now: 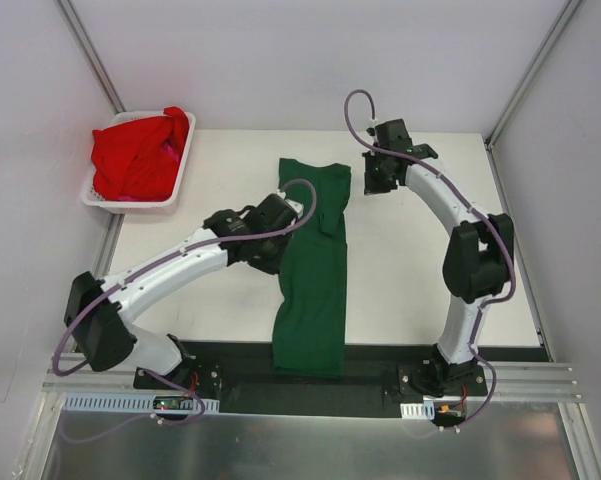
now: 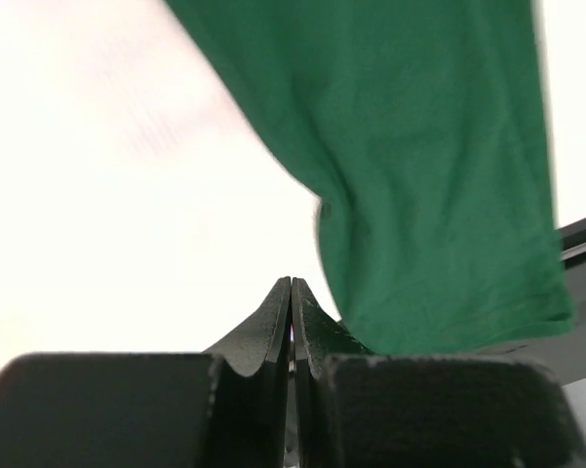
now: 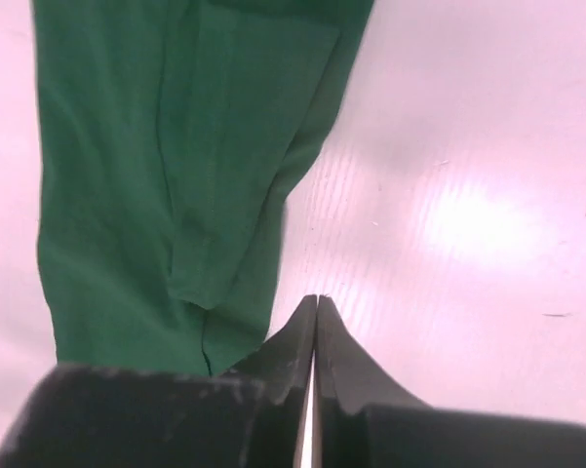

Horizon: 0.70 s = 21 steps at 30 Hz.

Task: Fold and stack the t-shirts
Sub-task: Fold the tshirt

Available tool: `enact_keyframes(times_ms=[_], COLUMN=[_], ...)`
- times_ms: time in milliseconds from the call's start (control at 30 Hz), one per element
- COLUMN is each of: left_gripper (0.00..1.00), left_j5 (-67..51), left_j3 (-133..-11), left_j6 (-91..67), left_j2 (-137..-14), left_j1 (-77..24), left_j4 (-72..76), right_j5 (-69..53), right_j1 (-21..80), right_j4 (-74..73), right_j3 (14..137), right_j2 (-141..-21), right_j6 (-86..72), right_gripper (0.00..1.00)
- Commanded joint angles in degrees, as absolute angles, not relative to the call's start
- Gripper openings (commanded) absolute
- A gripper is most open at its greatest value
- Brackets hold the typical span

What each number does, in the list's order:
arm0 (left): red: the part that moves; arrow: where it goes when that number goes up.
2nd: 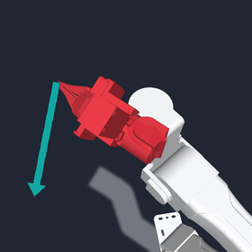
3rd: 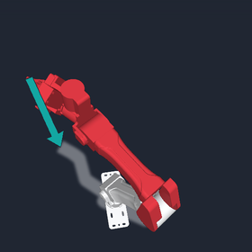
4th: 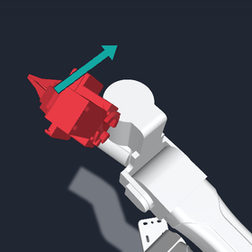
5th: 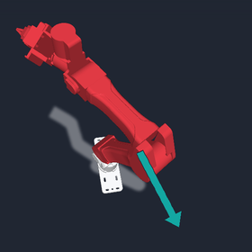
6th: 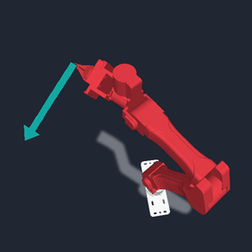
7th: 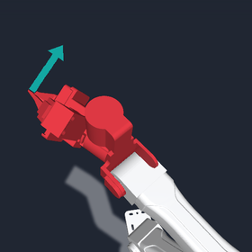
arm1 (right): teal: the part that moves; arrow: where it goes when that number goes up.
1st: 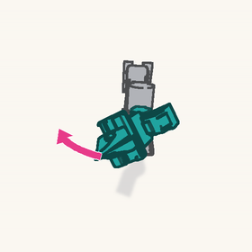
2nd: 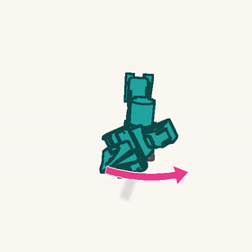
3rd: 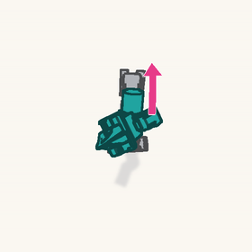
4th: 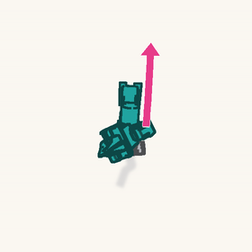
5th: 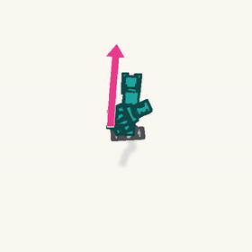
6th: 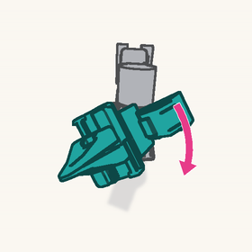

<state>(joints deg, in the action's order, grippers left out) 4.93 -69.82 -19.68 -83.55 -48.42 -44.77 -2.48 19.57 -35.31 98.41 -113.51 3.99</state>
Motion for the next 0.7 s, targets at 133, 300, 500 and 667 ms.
enact_keyframes(times_ms=[133, 300, 500, 667], left_gripper=[0.00, 0.00, 0.00, 0.00], left_j5=[-1.83, -8.26, -11.78, -10.11], left_j3=[-65.40, -62.05, -63.89, -66.79], left_j6=[-12.93, -11.17, -9.06, -6.42], left_j2=[-75.94, -80.76, -88.67, -94.82], left_j1=[-44.04, -42.10, -42.10, -41.84], left_j4=[-31.14, -18.14, -11.17, -7.92], right_j5=[-1.58, -1.32, -0.35, -0.44], right_j1=[19.60, 21.09, 22.41, 22.94], right_j4=[-31.29, -31.11, -32.25, -32.61], right_j3=[84.39, 77.71, 73.39, 69.97], right_j2=[-97.15, -90.19, -84.82, -82.18], right_j6=[-1.48, -2.11, -1.85, -2.02], right_gripper=[0.01, 0.01, 0.01, 0.01])
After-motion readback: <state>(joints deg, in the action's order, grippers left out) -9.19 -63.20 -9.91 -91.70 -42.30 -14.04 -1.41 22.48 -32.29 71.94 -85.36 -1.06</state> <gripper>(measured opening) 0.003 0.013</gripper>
